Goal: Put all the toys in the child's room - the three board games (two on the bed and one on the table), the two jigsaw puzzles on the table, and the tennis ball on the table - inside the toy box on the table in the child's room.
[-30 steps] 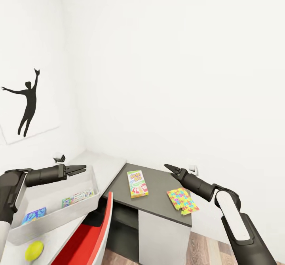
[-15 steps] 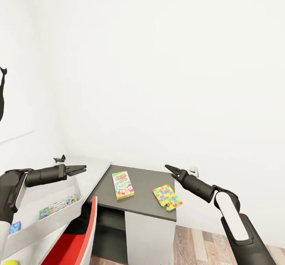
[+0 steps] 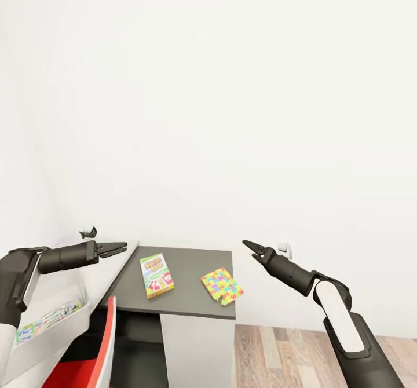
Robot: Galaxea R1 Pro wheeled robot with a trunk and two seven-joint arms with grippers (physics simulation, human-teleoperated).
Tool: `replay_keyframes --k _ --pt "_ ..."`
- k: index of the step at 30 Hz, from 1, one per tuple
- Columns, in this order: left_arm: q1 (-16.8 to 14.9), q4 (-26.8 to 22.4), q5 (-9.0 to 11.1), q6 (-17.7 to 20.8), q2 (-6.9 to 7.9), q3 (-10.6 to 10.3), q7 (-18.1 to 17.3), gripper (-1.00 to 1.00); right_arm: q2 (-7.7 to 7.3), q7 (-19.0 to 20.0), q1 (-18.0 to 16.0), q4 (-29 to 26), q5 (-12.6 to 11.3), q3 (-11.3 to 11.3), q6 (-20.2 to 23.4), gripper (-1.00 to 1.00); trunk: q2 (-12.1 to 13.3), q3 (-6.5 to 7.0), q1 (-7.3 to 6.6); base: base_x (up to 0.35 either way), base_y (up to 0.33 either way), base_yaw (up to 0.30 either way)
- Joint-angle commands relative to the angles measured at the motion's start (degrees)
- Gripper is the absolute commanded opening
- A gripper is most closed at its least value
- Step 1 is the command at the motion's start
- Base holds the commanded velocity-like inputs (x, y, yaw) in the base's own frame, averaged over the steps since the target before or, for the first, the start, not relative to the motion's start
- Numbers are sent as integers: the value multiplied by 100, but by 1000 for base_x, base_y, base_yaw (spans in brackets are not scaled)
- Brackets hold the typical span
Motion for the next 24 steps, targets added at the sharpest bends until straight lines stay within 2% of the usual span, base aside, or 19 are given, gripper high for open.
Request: replay_keyframes --k 1,7,14,24 --pt "0 -3 -13 60 1 1 -21 100 2 30 -4 5 17 -7 27 100 -4 -3 2 0 -148 -277" --pt "-1 -3 -20 60 0 0 -12 100 2 25 -3 69 14 -11 21 100 -4 -3 2 62 -214 -277" --pt "-1 -3 -30 60 -5 -2 -5 100 2 21 -4 93 17 -15 20 100 -4 -3 2 168 -222 -277" --pt "-4 -3 -55 69 -9 -3 -2 100 9 13 -4 95 24 -8 11 100 -4 -3 2 208 -70 -277"
